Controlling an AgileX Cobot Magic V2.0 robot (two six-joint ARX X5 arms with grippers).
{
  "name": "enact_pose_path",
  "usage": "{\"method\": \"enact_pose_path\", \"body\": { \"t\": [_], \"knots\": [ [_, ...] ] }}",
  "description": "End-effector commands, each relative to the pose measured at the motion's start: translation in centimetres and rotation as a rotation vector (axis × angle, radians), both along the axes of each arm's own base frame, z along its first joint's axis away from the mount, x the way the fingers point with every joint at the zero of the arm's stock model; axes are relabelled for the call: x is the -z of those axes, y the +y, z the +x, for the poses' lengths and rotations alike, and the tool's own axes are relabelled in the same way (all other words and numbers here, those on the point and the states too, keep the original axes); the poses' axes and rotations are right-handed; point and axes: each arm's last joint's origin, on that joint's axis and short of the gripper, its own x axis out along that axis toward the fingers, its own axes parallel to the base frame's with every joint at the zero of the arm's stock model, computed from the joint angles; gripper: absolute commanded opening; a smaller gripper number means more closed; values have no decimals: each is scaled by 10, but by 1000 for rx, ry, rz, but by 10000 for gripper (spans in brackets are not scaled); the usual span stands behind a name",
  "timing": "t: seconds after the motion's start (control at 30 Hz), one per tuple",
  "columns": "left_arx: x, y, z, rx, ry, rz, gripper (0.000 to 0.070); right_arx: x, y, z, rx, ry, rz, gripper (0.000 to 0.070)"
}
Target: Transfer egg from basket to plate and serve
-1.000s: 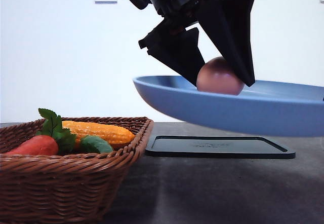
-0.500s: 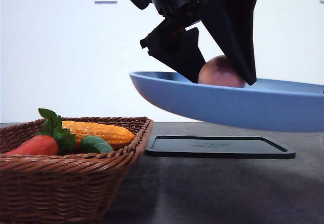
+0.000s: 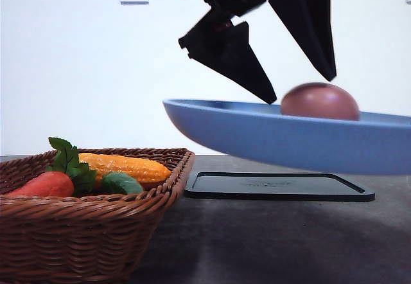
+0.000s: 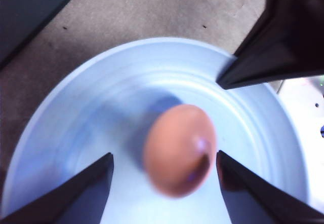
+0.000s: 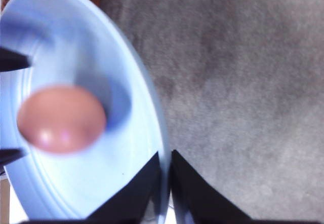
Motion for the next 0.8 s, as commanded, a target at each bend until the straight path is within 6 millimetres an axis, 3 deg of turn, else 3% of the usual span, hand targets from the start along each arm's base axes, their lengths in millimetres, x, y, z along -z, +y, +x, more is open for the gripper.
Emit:
{"method": "enact_pose_path", "body": {
  "t": [0.0, 0.23, 0.4, 0.77],
  "knots": [
    [-12, -1, -3, 0, -12, -26, 415, 1, 2, 3, -30, -10, 1, 0],
    [-45, 26, -14, -13, -41, -72, 409, 11, 3, 19, -44, 31, -13, 0],
    [-74, 48, -27, -20, -86, -148, 409, 3, 5, 40, -62, 19, -25, 0],
    [-118, 113, -60, -178, -271, -138, 409, -15, -5, 121, -14, -25, -75, 0]
  ]
}}
